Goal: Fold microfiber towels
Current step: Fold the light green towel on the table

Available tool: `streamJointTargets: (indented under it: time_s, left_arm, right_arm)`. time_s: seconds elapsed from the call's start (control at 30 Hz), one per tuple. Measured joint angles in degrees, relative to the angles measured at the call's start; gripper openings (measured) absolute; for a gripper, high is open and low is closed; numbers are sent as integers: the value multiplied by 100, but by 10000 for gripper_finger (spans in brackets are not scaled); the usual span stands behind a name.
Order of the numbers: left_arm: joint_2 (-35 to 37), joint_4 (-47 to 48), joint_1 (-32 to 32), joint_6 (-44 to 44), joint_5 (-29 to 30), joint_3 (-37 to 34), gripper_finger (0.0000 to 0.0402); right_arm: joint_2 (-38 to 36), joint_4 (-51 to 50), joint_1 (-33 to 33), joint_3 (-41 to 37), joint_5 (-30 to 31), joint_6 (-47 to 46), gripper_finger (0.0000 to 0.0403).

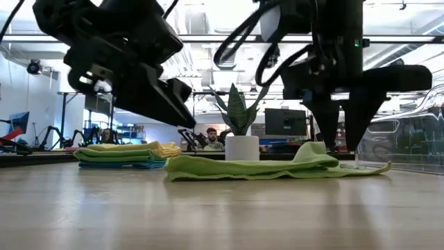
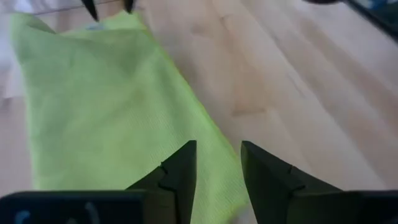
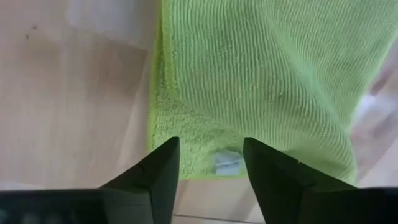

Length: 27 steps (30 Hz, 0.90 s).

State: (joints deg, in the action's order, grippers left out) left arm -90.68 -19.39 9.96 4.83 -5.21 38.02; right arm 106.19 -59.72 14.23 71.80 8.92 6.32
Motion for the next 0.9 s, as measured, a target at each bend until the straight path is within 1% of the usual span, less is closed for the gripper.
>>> streamJointTargets:
  time_s: [0.07, 0.1, 0.17, 0.2, 0.27, 0.3, 0.4, 0.53, 0.63, 0.7, 0.77, 0.83, 0.87, 0.9]
  left_arm:
    - [-74, -62, -7, -47, 129, 49, 111]
    - [-71, -62, -13, -183, 142, 61, 111]
    - [38, -245, -12, -554, 278, 75, 111]
    - [154, -399, -11, -592, 281, 53, 111]
    - [522, -744, -11, -514, 284, -104, 109]
    - [725, -958, -18, -453, 284, -191, 105]
    - [1471, -1288, -174, -326, 289, -686, 89]
    - [2625, -1682, -375, -451, 593, -1522, 59]
    - [3751, -1653, -400, -593, 846, -2229, 36]
    - [4556, -1657, -400, -674, 882, -2713, 21]
    - [5418, -1644, -400, -855, 961, -3216, 7]
    - [6145, -1611, -400, -974, 1132, -3658, 2]
    - [6446, -1352, -400, -1031, 1208, -3762, 3]
    - [6734, -846, -400, -1040, 1253, -3729, 3]
  right_arm:
    - [-210, 235, -46, -157, -19, 50, 182]
    - [-425, 596, -71, -297, -76, 56, 184]
    - [-1113, 1707, -103, -809, -264, 109, 183]
    - [-1503, 2309, -121, -1123, -294, 179, 181]
    - [-2309, 3355, -165, -1778, -276, 349, 174]
    - [-2699, 3720, -219, -2078, -265, 445, 169]
    - [-3949, 4503, -478, -2854, -228, 617, 153]
    - [-5646, 5066, -803, -3797, -260, 675, 125]
    - [-7059, 5371, -927, -4485, -287, 748, 102]
    - [-8038, 5283, -986, -4899, -270, 742, 85]
    - [-8936, 5334, -1016, -5161, -283, 551, 66]
    - [-9725, 5299, -1018, -5390, -291, 291, 48]
    - [-10039, 5488, -1017, -5424, -341, 188, 39]
    - [-10328, 5582, -1007, -5456, -426, 153, 30]
